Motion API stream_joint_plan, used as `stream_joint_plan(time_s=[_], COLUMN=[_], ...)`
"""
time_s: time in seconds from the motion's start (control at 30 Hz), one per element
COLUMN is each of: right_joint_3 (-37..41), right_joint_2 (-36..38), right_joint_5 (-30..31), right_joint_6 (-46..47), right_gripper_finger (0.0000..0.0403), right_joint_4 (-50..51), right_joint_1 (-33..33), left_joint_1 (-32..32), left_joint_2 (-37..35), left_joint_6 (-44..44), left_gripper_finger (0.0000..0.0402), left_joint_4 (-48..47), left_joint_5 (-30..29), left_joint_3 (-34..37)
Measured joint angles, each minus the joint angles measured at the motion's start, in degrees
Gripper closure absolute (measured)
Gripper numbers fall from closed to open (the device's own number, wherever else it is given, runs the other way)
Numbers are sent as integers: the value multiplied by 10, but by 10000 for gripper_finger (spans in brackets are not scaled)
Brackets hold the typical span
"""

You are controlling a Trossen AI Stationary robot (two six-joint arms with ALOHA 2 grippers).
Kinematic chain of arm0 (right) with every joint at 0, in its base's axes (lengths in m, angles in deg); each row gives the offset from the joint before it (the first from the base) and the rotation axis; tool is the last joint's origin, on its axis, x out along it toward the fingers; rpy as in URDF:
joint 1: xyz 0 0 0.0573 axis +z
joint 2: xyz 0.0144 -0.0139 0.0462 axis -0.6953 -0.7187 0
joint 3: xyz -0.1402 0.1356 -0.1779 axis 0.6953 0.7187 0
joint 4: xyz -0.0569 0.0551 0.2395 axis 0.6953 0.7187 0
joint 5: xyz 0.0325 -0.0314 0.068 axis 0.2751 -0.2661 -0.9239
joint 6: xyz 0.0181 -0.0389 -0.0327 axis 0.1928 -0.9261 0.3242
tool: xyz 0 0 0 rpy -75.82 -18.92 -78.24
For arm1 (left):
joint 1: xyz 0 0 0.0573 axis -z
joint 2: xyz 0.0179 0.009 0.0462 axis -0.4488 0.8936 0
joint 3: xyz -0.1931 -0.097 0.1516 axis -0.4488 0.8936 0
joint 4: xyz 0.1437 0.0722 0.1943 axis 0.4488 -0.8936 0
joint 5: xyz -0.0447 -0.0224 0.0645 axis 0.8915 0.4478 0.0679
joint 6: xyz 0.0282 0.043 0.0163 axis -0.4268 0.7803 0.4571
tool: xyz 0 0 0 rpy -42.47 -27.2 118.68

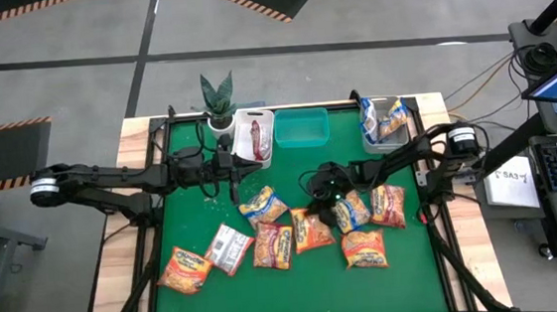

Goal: Sort Maruchan noodles
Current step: Put the orange noodle pack into the green bin

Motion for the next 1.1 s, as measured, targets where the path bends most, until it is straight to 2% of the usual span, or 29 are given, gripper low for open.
stream_joint_plan(time_s=[0.13, 0.33, 0.5, 0.67, 0.77, 0.87, 0.97, 1.1], right_joint_3=[0, 0, 0, 0, 0, 0, 0, 0], right_joint_2=[35, 105, 152, 171, 173, 174, 177, 177], right_joint_5=[17, 118, 184, 195, 196, 210, 215, 205], right_joint_6=[-20, -81, -130, -135, -108, -38, 47, 160], right_gripper_finger=[391, 391, 391, 391, 391, 391, 391, 390], right_joint_4=[6, 51, 58, 62, 83, 123, 169, 221], right_joint_1=[0, 6, 24, 30, 30, 24, 11, -5], left_joint_1=[0, 0, 0, 0, 0, 0, 2, 7], left_joint_2=[0, 11, 65, 152, 196, 226, 252, 284], left_joint_6=[-17, -52, -92, -131, -131, -110, -105, -93], left_gripper_finger=[401, 379, 331, 263, 225, 200, 196, 216], left_joint_4=[8, 26, 63, 164, 204, 224, 219, 198], left_joint_5=[0, 3, 22, 35, 38, 81, 93, 92], left_joint_3=[0, 0, 0, 0, 0, 0, -11, -38])
